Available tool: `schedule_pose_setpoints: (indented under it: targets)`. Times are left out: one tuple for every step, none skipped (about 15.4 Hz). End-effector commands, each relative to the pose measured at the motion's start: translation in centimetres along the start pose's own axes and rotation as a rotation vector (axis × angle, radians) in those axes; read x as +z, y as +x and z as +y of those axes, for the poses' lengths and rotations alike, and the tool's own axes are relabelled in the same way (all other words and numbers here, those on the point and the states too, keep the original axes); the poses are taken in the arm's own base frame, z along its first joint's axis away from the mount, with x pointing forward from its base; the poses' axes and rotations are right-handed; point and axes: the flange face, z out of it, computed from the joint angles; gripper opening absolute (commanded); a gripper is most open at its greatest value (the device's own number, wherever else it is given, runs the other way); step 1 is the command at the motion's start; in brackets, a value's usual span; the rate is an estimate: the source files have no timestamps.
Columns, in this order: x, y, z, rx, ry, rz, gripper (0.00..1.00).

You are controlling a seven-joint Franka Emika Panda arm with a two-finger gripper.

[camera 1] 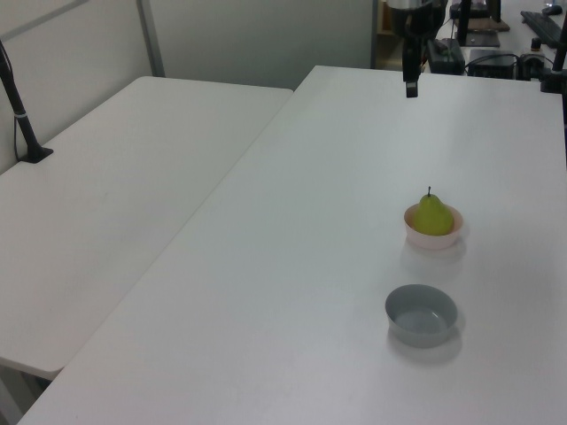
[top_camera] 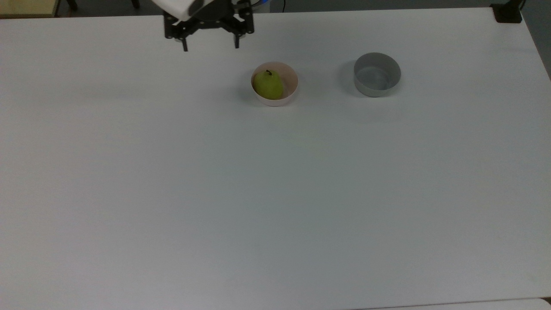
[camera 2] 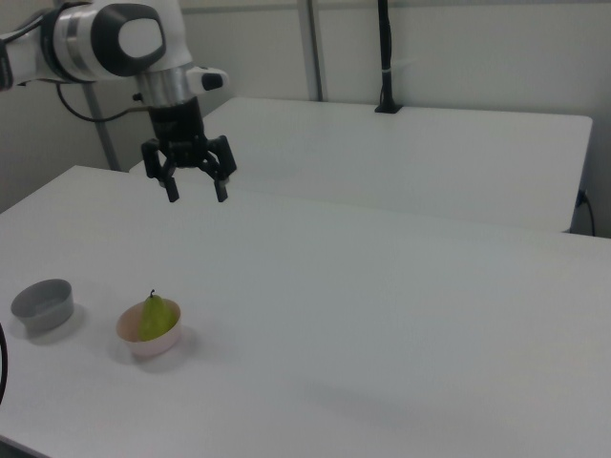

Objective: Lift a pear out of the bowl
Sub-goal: 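Move the open gripper over the green pear in the pink bowl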

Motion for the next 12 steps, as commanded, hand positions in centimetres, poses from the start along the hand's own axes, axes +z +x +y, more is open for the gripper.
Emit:
schedule_pose_setpoints:
  targets:
    - [-1.2,-0.7,-4.9,-0.081,0.017,-0.009,1.0]
    - [-1.1,-0.8,-6.3,-0.109,0.019,-0.019,1.0]
    - [-0.6,-1.1,-8.0,-0.164,0.025,-0.032,1.0]
    - [-0.1,-1.3,-9.5,-0.225,0.048,-0.048,1.0]
    - [0.2,-1.5,-10.0,-0.238,0.059,-0.063,1.0]
    - [0.5,-1.5,-10.5,-0.249,0.062,-0.072,1.0]
    - [1.2,-1.5,-11.2,-0.263,0.063,-0.082,1.0]
    - [2.2,-1.6,-12.2,-0.281,0.065,-0.099,1.0]
    - [3.5,-1.5,-12.9,-0.296,0.063,-0.117,1.0]
    - [4.8,-1.3,-12.9,-0.298,0.064,-0.122,1.0]
    - [6.3,-1.3,-13.7,-0.314,0.063,-0.129,1.0]
    - [7.9,-1.1,-14.7,-0.331,0.056,-0.133,1.0]
